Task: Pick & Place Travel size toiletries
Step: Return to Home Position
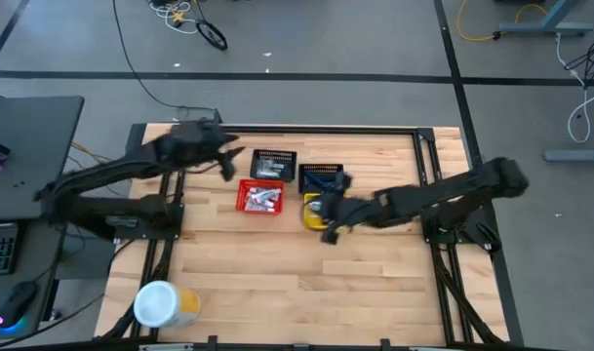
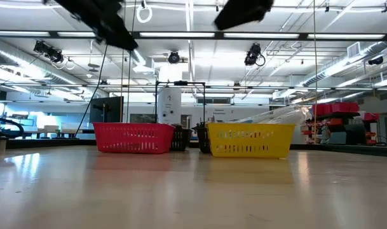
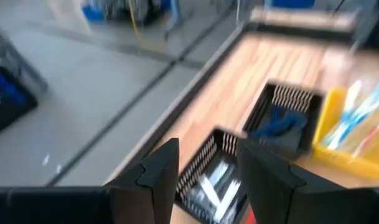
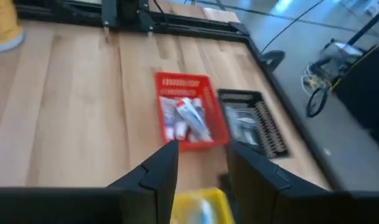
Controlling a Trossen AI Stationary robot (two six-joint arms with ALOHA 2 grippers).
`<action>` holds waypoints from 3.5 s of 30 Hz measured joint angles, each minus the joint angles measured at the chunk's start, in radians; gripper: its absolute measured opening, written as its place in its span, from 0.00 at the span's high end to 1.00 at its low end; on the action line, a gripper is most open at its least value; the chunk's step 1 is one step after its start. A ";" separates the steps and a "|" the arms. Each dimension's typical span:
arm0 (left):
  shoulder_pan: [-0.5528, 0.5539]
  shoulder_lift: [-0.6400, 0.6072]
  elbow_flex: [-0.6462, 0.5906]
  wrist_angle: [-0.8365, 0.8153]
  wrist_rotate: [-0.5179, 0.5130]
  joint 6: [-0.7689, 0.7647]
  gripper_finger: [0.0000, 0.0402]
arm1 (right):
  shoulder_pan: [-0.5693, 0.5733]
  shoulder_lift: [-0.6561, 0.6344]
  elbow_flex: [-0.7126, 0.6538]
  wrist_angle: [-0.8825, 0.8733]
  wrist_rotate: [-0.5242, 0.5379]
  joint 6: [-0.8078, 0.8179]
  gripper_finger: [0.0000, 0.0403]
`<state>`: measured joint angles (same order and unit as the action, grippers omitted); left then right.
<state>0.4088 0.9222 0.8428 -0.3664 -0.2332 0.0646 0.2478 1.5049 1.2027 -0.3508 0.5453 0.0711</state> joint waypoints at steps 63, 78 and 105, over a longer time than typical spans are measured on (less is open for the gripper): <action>-0.002 -0.882 -0.833 0.391 0.219 -0.061 0.57 | -0.128 -1.484 -1.193 0.358 -0.547 -0.120 0.64; -0.002 -0.882 -0.834 0.390 0.219 -0.061 0.57 | -0.128 -1.484 -1.191 0.358 -0.547 -0.120 0.64; -0.003 -0.882 -0.835 0.388 0.219 -0.061 0.57 | -0.128 -1.484 -1.191 0.357 -0.547 -0.120 0.64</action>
<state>0.4063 0.0402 0.0078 0.0216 -0.0147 0.0040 0.1200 0.0208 0.0114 0.0067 -0.0021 -0.0490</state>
